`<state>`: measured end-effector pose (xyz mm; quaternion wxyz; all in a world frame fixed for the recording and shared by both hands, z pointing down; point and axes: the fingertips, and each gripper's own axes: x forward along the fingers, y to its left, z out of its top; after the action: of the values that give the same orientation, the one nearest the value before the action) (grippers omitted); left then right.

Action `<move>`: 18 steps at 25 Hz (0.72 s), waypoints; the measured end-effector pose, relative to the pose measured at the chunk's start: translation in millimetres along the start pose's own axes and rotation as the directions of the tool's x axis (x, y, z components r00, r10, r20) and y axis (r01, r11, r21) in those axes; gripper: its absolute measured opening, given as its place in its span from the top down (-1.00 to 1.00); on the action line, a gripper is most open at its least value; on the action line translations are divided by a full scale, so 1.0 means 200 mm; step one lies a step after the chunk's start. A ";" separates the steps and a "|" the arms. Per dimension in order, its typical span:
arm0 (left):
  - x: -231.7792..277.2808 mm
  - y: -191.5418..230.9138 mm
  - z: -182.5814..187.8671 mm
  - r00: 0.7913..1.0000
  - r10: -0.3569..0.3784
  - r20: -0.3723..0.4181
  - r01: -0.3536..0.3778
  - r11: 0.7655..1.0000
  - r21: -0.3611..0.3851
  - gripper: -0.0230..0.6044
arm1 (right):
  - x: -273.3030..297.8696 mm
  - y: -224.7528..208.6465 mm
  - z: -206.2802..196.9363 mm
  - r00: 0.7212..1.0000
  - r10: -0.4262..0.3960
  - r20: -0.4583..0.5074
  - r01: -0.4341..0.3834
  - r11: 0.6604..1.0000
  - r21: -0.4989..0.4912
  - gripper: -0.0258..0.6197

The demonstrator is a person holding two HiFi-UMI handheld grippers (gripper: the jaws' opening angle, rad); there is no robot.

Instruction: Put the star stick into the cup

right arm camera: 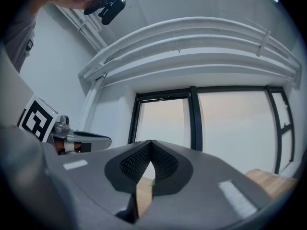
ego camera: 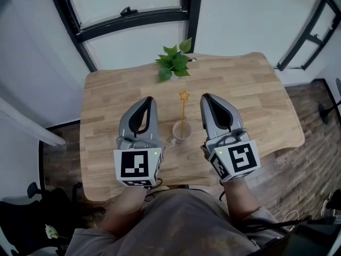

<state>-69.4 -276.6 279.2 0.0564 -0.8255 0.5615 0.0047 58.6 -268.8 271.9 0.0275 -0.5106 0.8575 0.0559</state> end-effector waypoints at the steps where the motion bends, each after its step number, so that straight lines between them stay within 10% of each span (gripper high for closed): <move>1: 0.00 0.00 0.00 1.000 0.001 0.000 -0.001 1.000 0.000 0.93 | 0.00 0.00 0.00 1.000 0.001 0.000 -0.001 1.000 -0.001 0.85; 18: -0.01 0.01 -0.01 1.000 0.018 -0.006 -0.018 1.000 0.003 0.93 | 0.01 0.00 -0.01 1.000 0.011 -0.003 -0.011 1.000 0.000 0.85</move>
<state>-71.2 -275.9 281.4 0.0561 -0.8204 0.5690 0.0019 57.6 -271.4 273.7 0.0257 -0.5059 0.8605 0.0553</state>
